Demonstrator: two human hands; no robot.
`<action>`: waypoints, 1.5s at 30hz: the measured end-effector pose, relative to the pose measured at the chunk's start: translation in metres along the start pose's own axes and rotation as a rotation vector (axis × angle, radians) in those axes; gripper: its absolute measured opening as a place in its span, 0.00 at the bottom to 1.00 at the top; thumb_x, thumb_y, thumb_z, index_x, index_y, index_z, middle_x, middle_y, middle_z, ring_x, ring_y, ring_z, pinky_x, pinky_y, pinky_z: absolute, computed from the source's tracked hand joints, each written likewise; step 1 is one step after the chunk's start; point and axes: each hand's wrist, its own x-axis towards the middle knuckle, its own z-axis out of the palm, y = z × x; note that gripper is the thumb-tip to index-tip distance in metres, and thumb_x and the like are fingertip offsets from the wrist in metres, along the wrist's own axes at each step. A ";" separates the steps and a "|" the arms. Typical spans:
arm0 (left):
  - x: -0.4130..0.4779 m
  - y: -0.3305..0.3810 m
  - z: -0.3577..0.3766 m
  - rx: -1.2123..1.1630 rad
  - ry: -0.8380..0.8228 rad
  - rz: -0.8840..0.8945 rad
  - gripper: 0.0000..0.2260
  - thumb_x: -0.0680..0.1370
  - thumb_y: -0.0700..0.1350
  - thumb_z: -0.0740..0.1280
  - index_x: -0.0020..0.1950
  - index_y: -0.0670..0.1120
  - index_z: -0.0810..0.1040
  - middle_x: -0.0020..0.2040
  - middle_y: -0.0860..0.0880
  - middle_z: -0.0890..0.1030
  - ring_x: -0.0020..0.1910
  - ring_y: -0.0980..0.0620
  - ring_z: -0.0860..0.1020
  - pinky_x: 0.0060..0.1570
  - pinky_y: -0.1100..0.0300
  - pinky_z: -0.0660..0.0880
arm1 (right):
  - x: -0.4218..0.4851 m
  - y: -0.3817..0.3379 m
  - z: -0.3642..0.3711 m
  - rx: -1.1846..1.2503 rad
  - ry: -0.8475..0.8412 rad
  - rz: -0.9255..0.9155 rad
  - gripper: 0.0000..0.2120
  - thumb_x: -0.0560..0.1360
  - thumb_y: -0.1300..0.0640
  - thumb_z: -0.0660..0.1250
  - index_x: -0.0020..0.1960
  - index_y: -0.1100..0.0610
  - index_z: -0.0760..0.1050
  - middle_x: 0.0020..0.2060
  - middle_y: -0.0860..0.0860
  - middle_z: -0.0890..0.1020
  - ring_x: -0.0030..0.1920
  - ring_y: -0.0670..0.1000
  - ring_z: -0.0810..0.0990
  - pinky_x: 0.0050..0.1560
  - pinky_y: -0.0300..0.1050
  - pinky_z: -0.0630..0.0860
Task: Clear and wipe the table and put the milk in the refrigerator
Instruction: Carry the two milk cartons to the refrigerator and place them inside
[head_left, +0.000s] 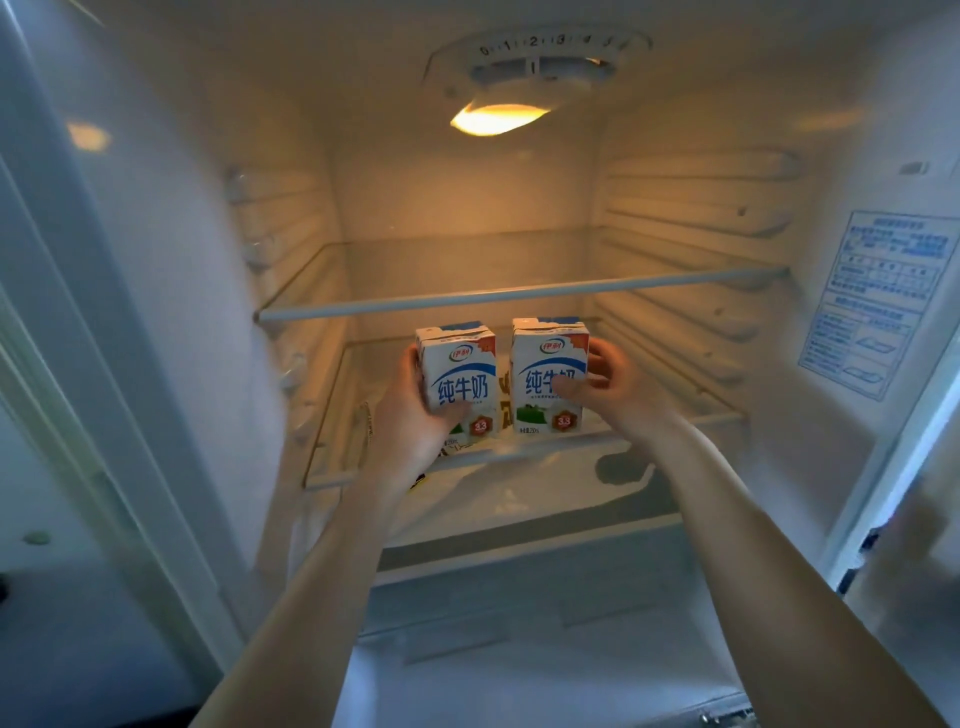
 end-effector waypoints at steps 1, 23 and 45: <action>-0.001 0.000 0.000 0.018 0.007 0.002 0.28 0.72 0.40 0.70 0.69 0.47 0.62 0.63 0.49 0.75 0.61 0.50 0.74 0.49 0.63 0.70 | 0.001 -0.001 0.001 -0.047 0.004 -0.009 0.27 0.70 0.55 0.71 0.66 0.55 0.66 0.55 0.47 0.78 0.51 0.46 0.77 0.36 0.32 0.73; 0.050 -0.004 0.023 -0.025 0.002 0.025 0.25 0.72 0.37 0.69 0.67 0.45 0.65 0.64 0.46 0.75 0.63 0.49 0.73 0.46 0.66 0.73 | 0.065 0.004 0.017 -0.087 0.048 -0.011 0.23 0.71 0.63 0.69 0.64 0.56 0.67 0.58 0.51 0.77 0.55 0.48 0.75 0.48 0.42 0.76; 0.081 -0.017 0.036 -0.013 0.002 -0.060 0.26 0.73 0.35 0.67 0.68 0.45 0.61 0.64 0.45 0.73 0.65 0.48 0.72 0.54 0.61 0.73 | 0.082 0.010 0.022 -0.022 0.014 0.023 0.24 0.73 0.65 0.65 0.67 0.56 0.64 0.61 0.53 0.75 0.59 0.50 0.74 0.50 0.43 0.75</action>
